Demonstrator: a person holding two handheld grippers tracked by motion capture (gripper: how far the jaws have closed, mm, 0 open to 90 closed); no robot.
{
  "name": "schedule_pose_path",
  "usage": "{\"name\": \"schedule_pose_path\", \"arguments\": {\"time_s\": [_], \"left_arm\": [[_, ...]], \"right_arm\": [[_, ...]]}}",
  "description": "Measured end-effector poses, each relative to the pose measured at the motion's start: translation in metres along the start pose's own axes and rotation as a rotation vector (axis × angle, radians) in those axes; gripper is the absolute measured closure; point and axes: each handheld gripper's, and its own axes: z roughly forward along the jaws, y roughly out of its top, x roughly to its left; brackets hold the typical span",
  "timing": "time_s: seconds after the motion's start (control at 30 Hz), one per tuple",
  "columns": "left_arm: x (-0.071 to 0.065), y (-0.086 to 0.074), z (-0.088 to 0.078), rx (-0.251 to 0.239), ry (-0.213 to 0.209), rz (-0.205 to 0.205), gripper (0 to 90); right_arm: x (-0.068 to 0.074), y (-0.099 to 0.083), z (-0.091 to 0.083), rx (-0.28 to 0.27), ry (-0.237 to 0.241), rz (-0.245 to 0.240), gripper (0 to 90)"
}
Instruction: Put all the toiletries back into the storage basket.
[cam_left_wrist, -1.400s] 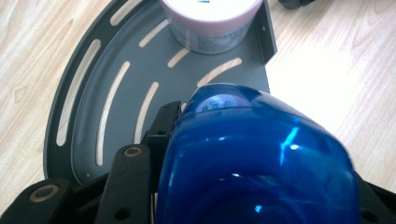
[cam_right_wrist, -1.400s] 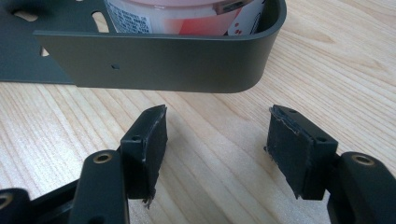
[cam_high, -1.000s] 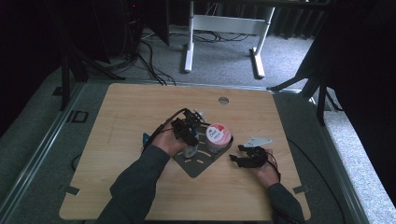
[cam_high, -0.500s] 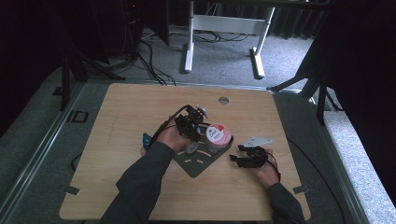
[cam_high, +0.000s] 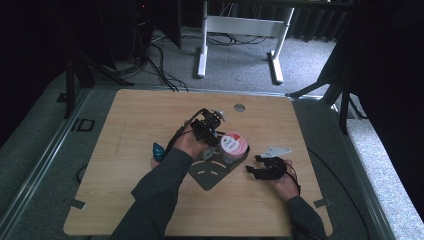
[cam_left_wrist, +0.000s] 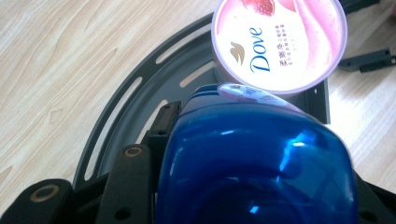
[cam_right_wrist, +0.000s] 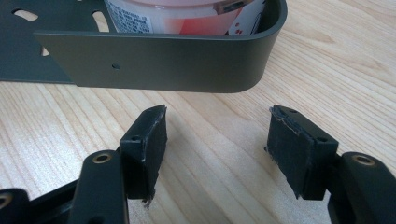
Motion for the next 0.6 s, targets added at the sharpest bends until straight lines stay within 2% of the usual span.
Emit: {"name": "schedule_pose_path", "arguments": {"time_s": [0.6], "left_arm": [[0.002,0.008,0.011,-0.047,0.016,-0.028,55.6]], "right_arm": [[0.000,0.000,0.000,0.000,0.001,0.001,37.5]]}}
